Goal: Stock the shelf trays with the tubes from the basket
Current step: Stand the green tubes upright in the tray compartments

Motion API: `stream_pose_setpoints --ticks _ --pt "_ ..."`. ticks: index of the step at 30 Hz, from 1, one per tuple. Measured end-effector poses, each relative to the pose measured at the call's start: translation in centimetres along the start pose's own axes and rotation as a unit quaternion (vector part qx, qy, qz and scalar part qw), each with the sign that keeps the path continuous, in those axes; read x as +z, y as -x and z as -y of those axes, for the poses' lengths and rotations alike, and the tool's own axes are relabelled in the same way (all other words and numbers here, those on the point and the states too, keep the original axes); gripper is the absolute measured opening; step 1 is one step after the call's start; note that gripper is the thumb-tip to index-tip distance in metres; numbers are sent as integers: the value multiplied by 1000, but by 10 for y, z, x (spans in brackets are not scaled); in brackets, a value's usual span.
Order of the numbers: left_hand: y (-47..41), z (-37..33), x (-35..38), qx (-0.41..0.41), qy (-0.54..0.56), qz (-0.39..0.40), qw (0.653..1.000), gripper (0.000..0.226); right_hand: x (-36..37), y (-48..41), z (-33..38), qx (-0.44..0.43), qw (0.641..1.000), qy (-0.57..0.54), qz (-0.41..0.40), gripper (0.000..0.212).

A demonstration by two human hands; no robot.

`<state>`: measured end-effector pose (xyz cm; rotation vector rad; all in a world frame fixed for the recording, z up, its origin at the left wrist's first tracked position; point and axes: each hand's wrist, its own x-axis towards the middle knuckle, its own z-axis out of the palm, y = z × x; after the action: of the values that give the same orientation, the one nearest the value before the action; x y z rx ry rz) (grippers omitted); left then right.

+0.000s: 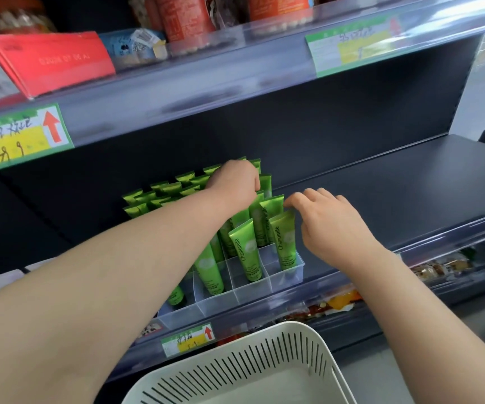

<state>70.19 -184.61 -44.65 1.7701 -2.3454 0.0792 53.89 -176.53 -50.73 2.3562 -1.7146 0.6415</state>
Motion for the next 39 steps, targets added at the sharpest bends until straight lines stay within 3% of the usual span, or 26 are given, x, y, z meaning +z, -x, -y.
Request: stream_pose_setpoints --ticks 9,14,23,30,39 --pt "-16 -12 11 -7 -21 -28 999 21 3 -2 -2 -22 1000 -13 -13 43" --pt "-19 -14 13 -9 18 2 1000 16 2 -4 2 -9 999 -31 -9 38" --pt "3 18 -13 -17 90 -38 995 14 -3 -8 11 -18 997 -56 -46 34" --pt "18 39 -22 6 74 10 997 10 8 -20 41 -99 995 -29 -7 26" --pt "22 36 -6 48 21 48 997 9 8 -28 50 -116 993 -31 2 20"
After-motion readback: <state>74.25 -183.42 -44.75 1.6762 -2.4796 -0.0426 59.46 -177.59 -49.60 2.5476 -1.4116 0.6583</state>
